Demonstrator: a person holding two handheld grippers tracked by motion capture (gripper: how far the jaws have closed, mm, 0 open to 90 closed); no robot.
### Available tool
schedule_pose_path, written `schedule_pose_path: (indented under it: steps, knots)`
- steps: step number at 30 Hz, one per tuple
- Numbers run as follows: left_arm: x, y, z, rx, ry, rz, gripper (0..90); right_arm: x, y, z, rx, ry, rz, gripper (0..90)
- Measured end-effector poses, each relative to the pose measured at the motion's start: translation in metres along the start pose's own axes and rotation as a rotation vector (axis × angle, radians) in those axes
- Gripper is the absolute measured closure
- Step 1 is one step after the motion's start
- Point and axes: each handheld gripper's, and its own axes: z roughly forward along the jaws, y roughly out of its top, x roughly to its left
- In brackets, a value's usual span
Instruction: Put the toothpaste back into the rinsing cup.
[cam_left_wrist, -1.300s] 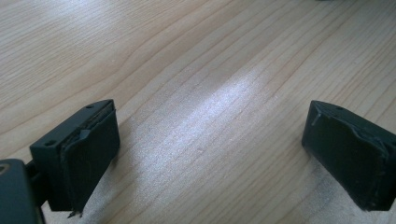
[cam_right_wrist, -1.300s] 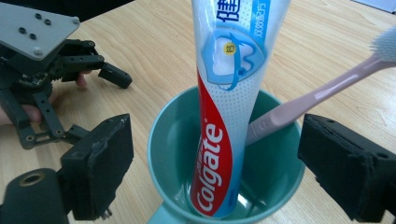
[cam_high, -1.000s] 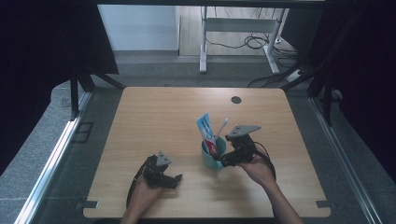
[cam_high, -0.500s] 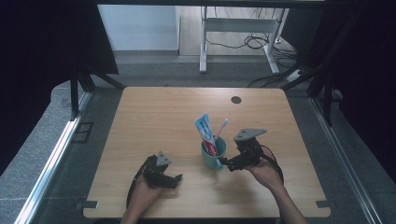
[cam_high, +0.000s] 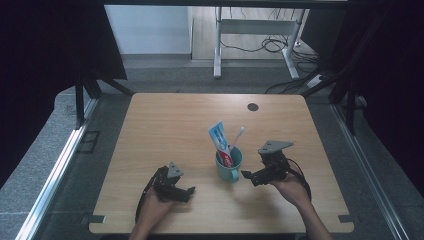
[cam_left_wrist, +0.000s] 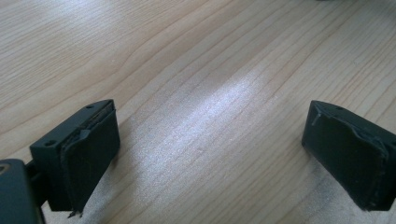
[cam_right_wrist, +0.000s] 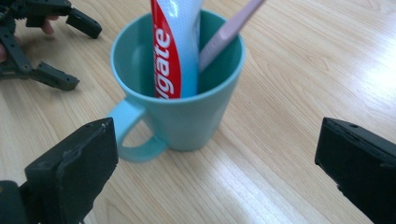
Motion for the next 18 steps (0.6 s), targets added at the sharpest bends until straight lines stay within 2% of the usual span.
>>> schedule_pose_path:
  steps: [7, 18]
  knots:
    - [0.0, 0.0, 0.0, 0.001, 0.0, -0.001, 4.0, -0.006, -0.011, -0.006, -0.002, -0.02, 0.017, 0.0]
    - [0.0, 0.0, 0.0, -0.001, 0.0, -0.003, 4.0, -0.011, -0.029, -0.012, 0.019, -0.057, 0.016, 0.0]
